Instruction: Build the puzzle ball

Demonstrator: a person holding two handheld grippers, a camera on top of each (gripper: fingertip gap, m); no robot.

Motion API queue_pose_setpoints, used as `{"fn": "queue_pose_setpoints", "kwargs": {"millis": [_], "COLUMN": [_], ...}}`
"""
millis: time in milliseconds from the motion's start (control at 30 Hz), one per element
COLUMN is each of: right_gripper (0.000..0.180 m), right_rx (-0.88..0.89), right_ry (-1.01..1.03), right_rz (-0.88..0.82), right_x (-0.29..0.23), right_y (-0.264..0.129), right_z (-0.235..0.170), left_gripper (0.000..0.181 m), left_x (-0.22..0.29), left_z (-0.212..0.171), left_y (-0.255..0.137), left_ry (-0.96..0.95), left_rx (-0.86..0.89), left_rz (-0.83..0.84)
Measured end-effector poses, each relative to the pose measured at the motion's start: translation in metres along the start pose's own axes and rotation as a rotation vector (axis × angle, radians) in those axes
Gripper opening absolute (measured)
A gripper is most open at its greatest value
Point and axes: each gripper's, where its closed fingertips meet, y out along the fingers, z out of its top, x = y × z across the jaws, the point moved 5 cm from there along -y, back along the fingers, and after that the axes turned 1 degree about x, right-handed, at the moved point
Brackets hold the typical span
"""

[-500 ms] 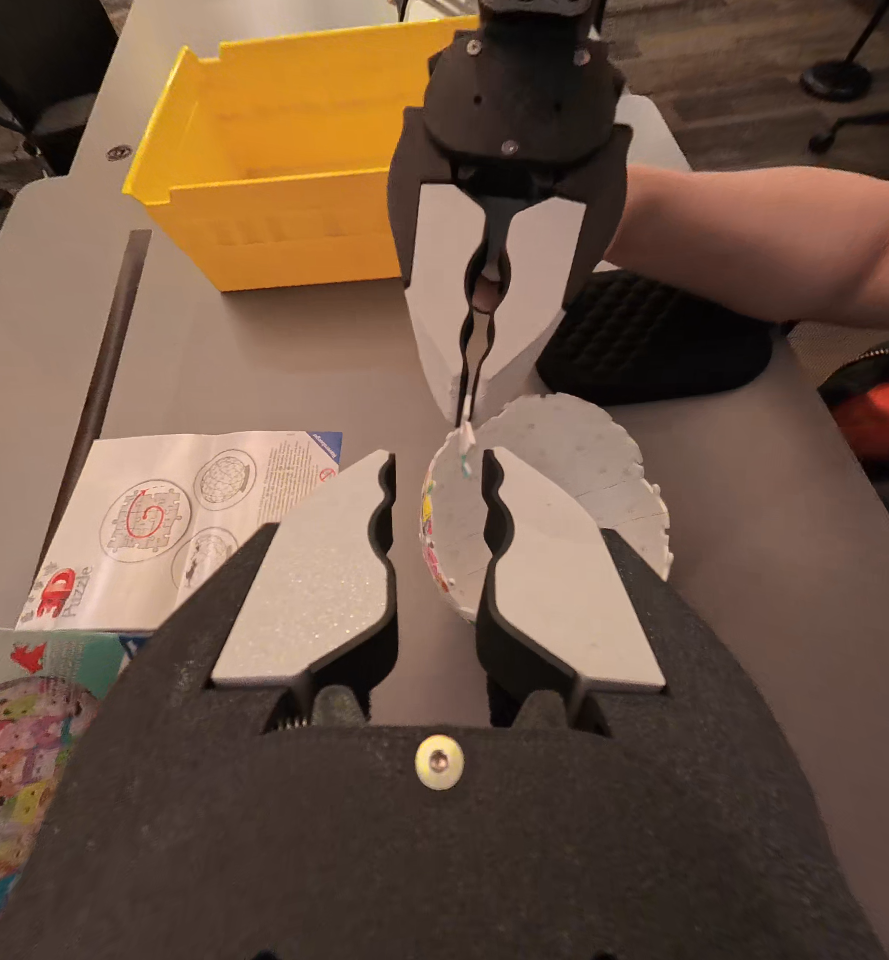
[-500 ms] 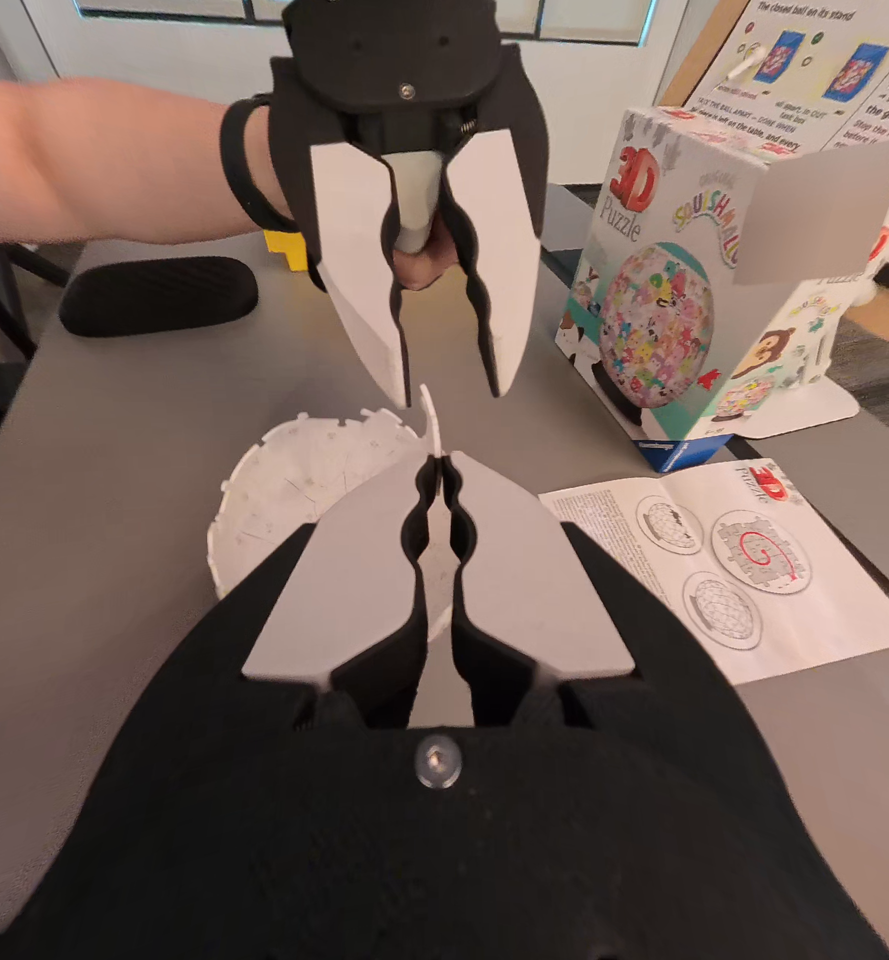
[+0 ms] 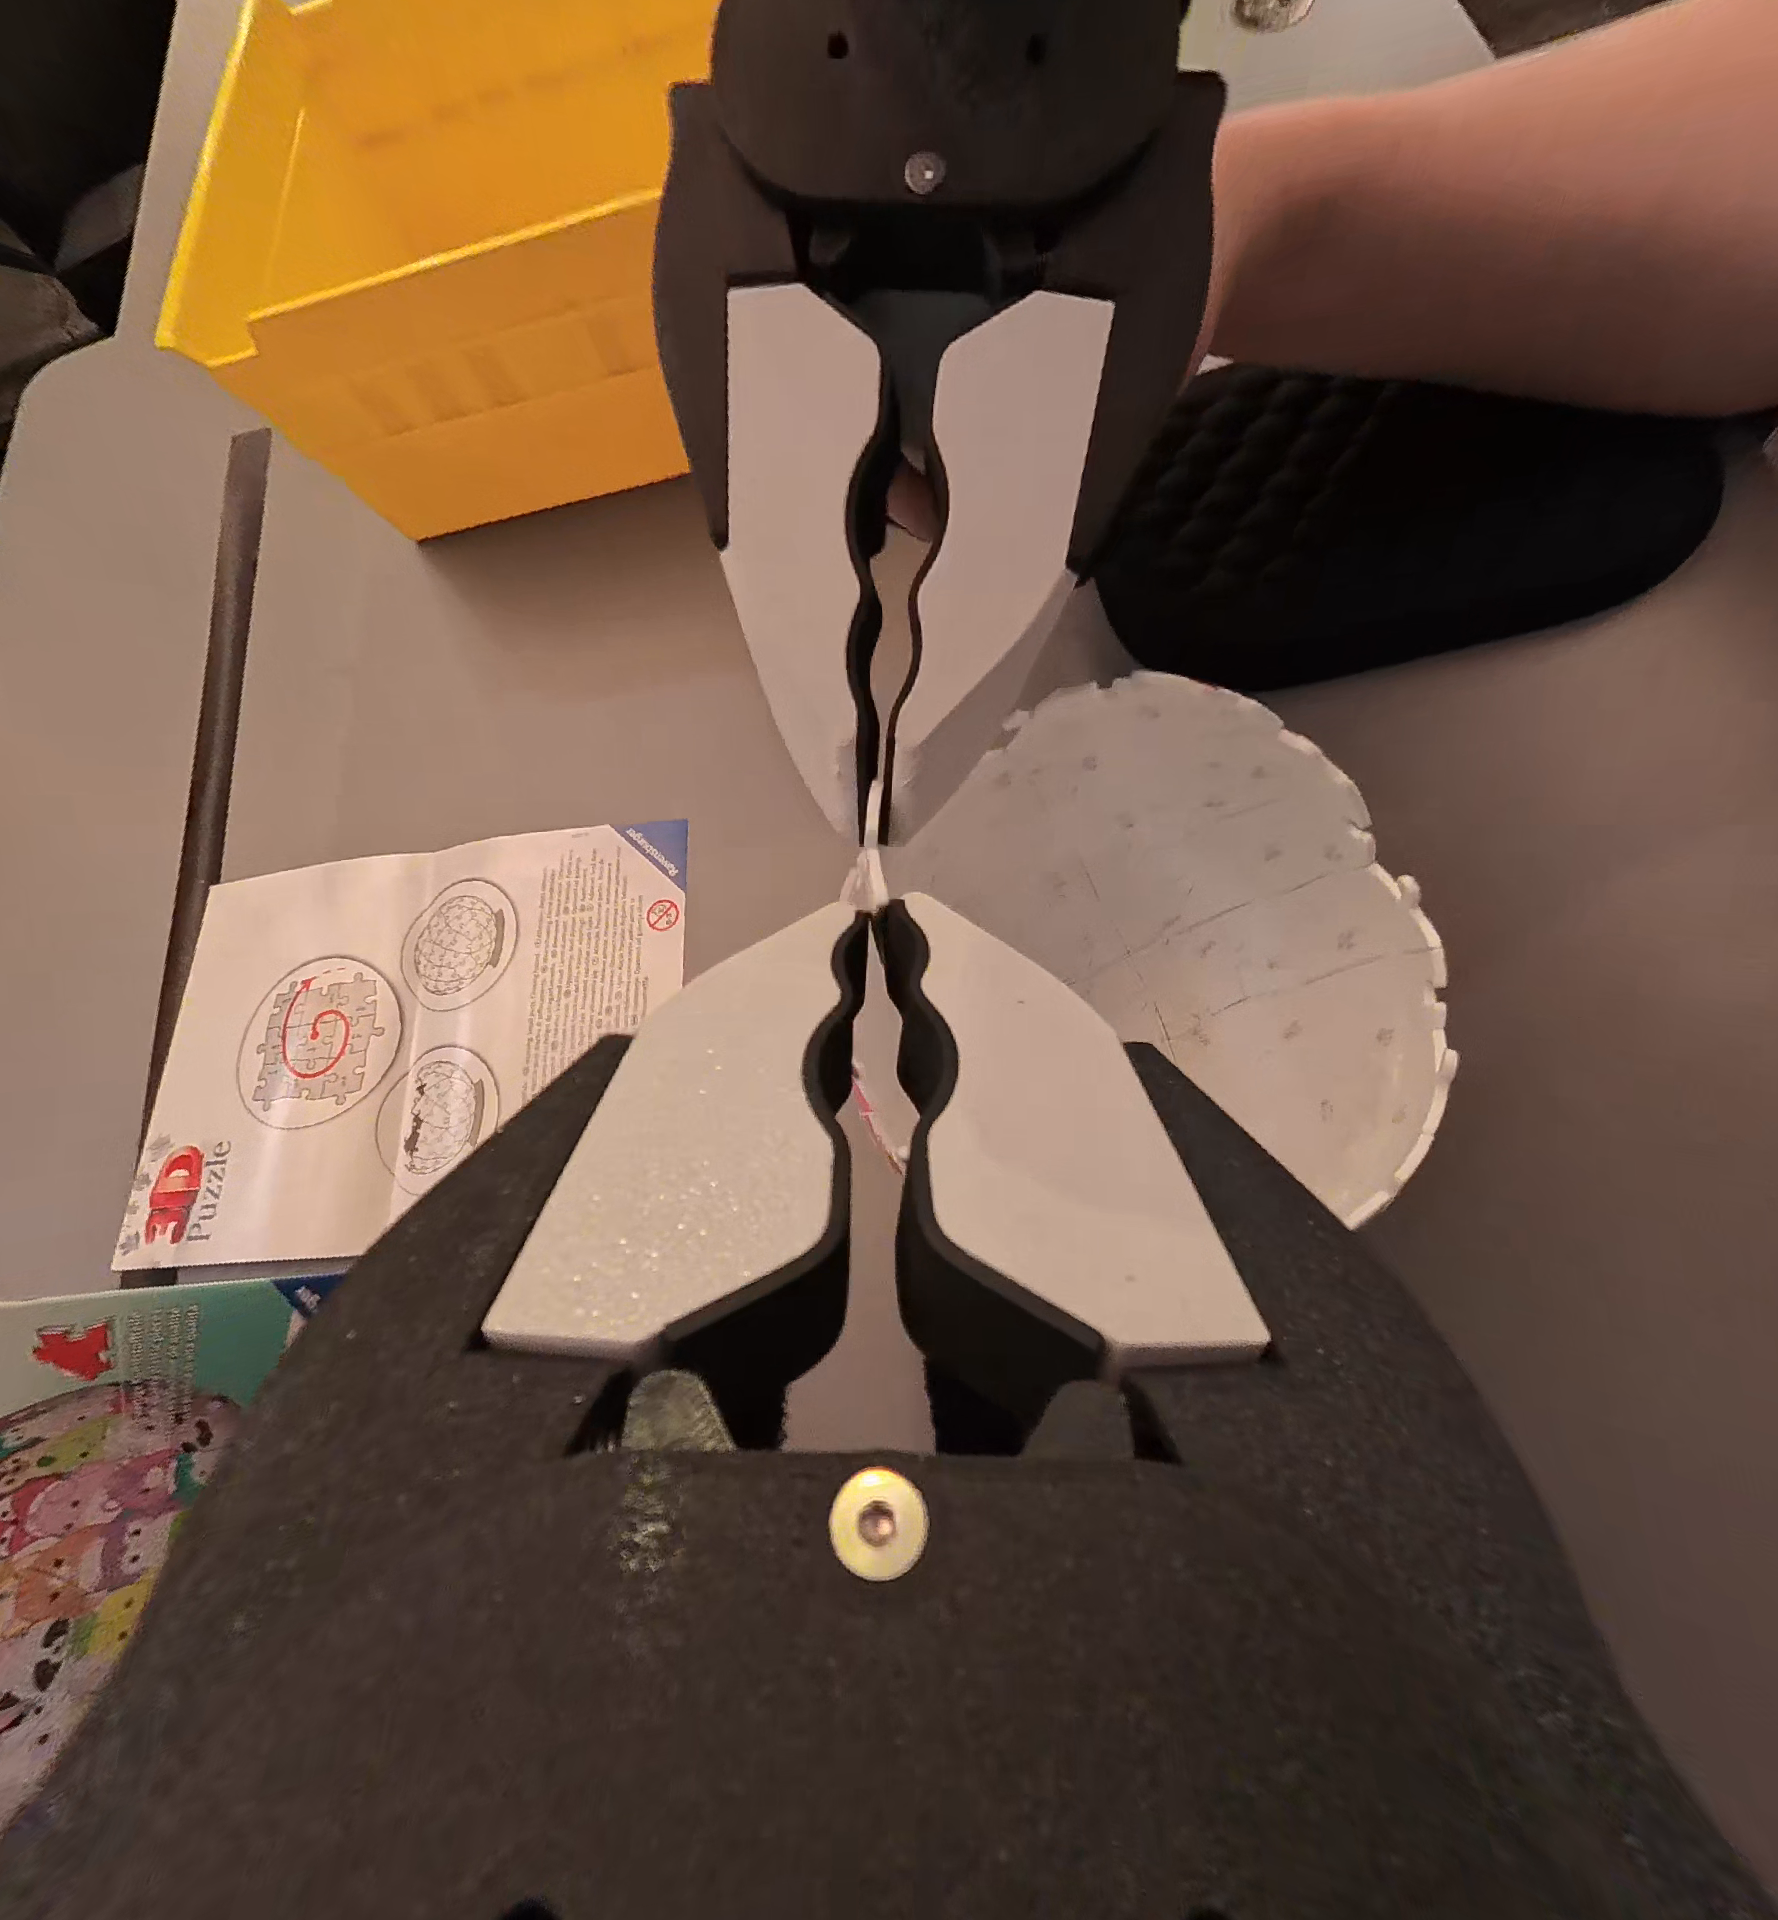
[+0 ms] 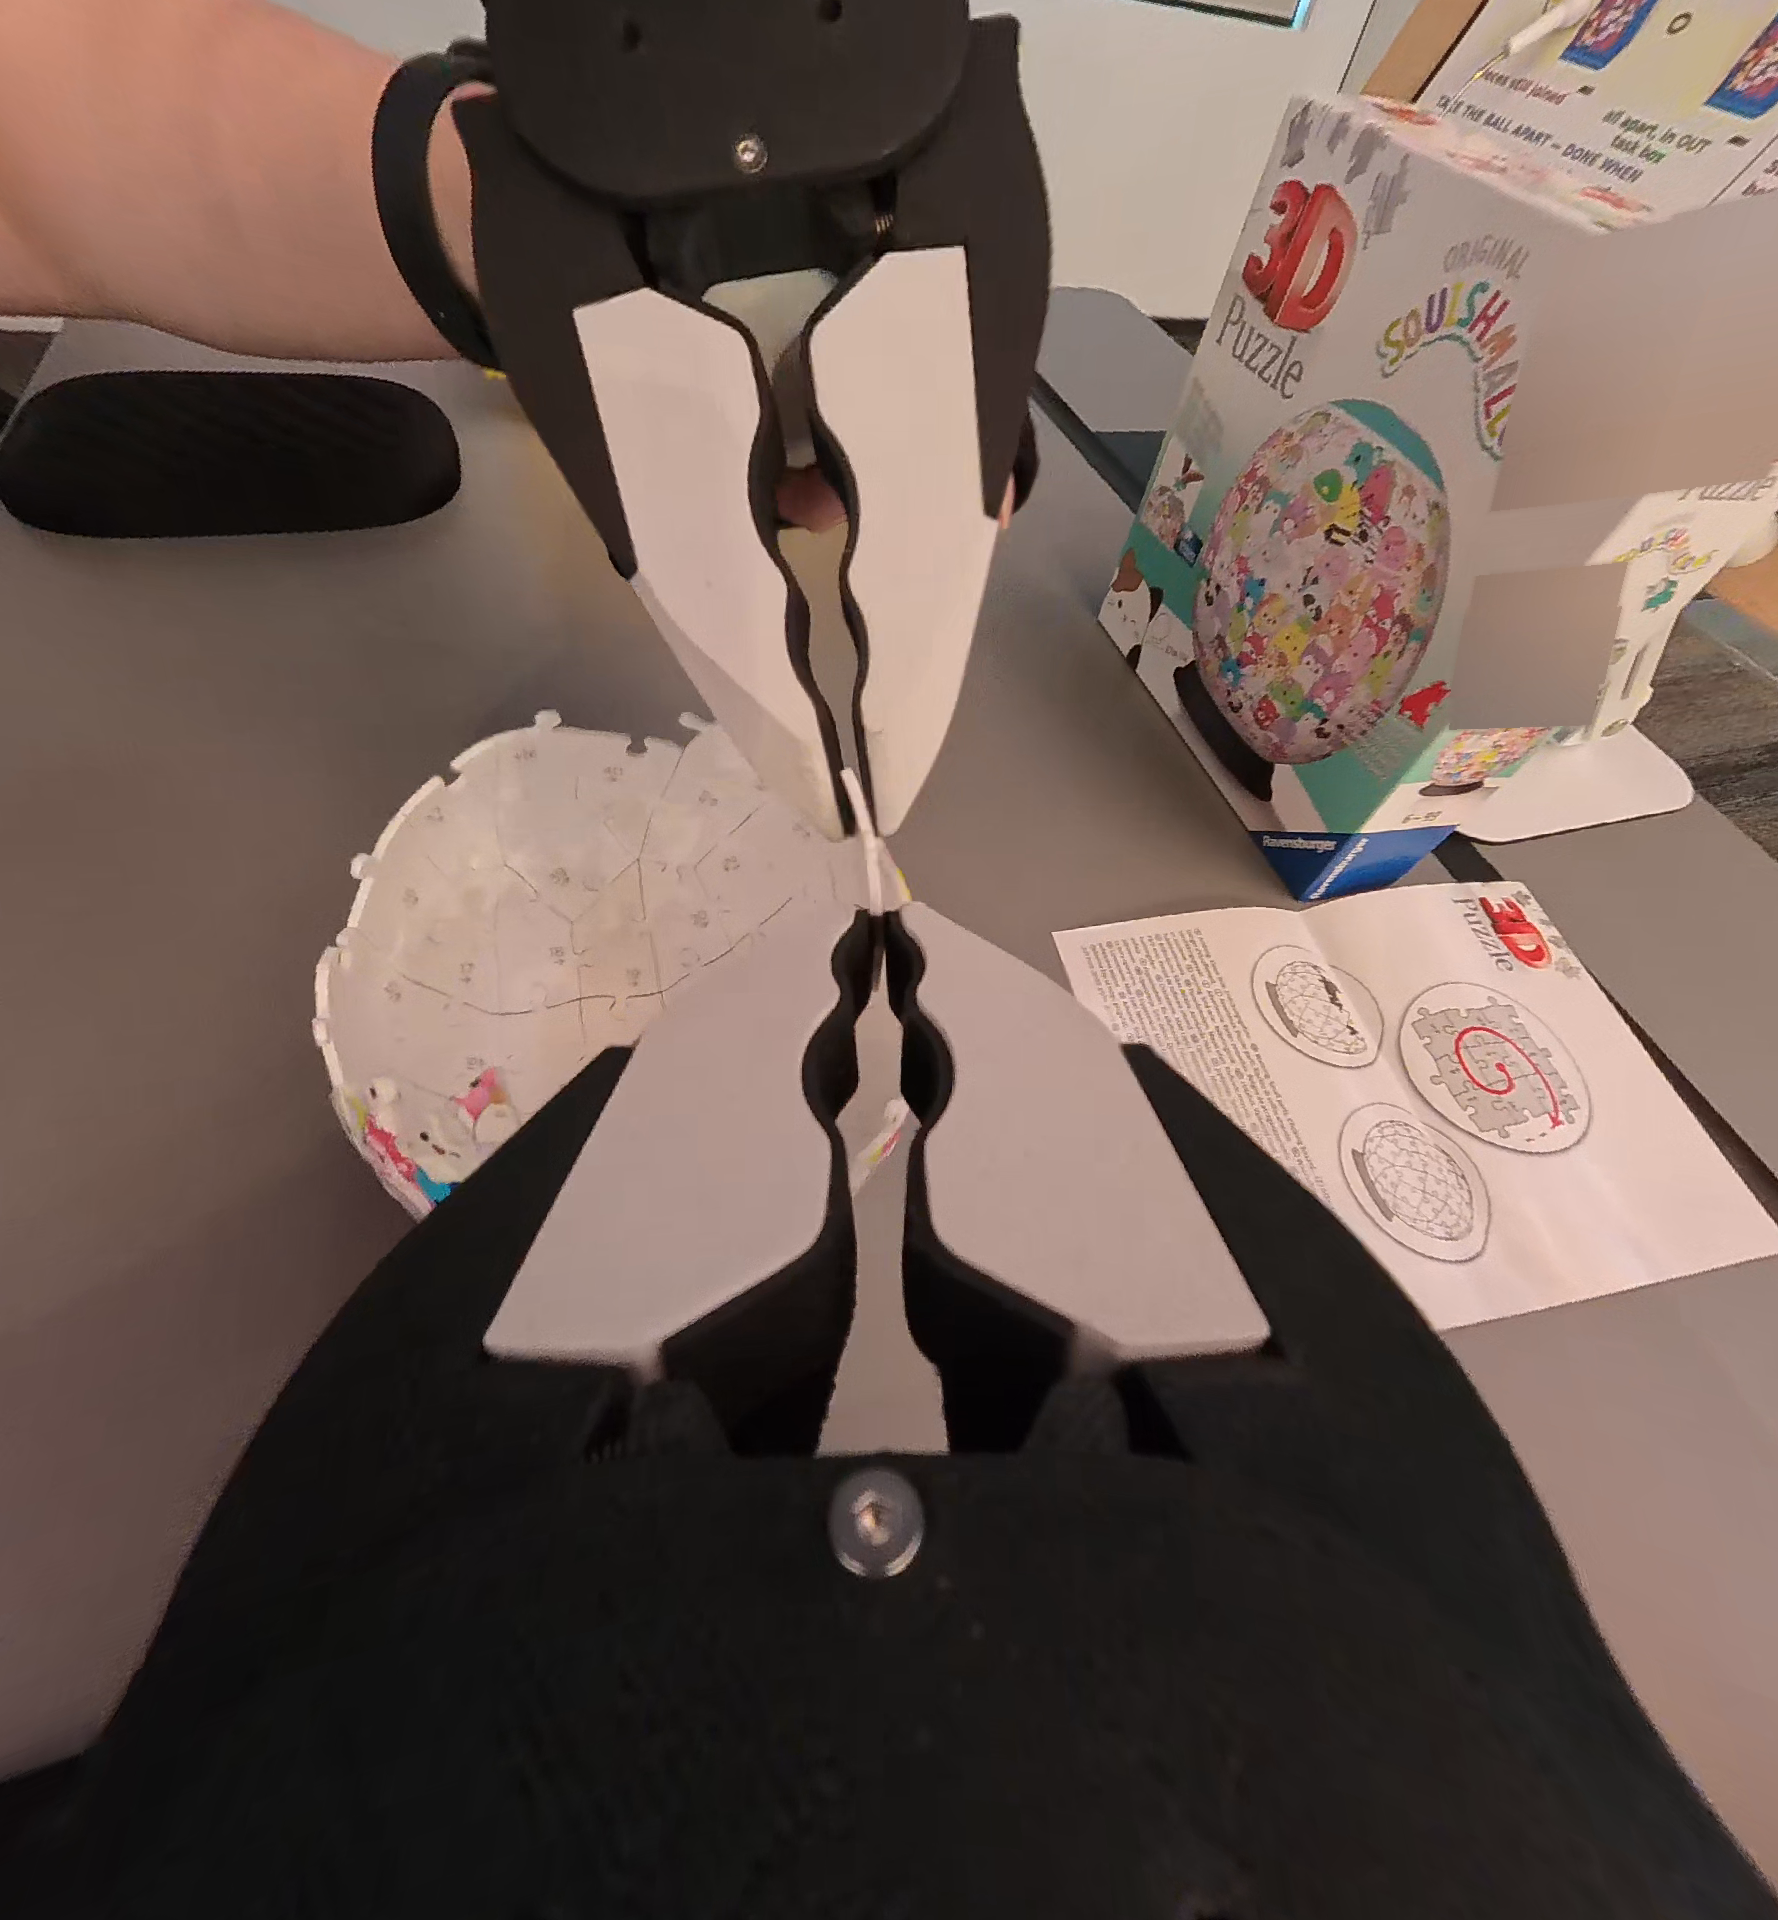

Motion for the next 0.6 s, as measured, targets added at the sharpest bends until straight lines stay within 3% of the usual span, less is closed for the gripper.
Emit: {"fn": "queue_pose_setpoints", "kwargs": {"millis": [267, 367, 500, 600], "right_gripper": [0.003, 0.003, 0.003, 0.004], "right_rx": [-0.013, 0.016, 0.011, 0.003], "right_ry": [-0.040, -0.046, -0.077, -0.071], "right_rz": [-0.013, -0.014, -0.040, -0.026], "right_x": [0.0001, -0.0008, -0.0003, -0.0014], "right_y": [0.0069, 0.0061, 0.0053, 0.0051], "right_z": [-0.0035, 0.0014, 0.0016, -0.0010], "left_gripper": [0.002, 0.020, 0.004, 0.003], "left_x": [0.0007, -0.0037, -0.0007, 0.0001], "left_z": [-0.0070, -0.0072, -0.0081, -0.0093], "left_y": [0.0013, 0.0027, 0.0067, 0.0091], "left_ry": [0.025, -0.008, 0.005, 0.017], "left_rx": [-0.030, -0.039, -0.040, -0.051], "left_rz": [0.043, 0.061, 0.031, 0.035]}}
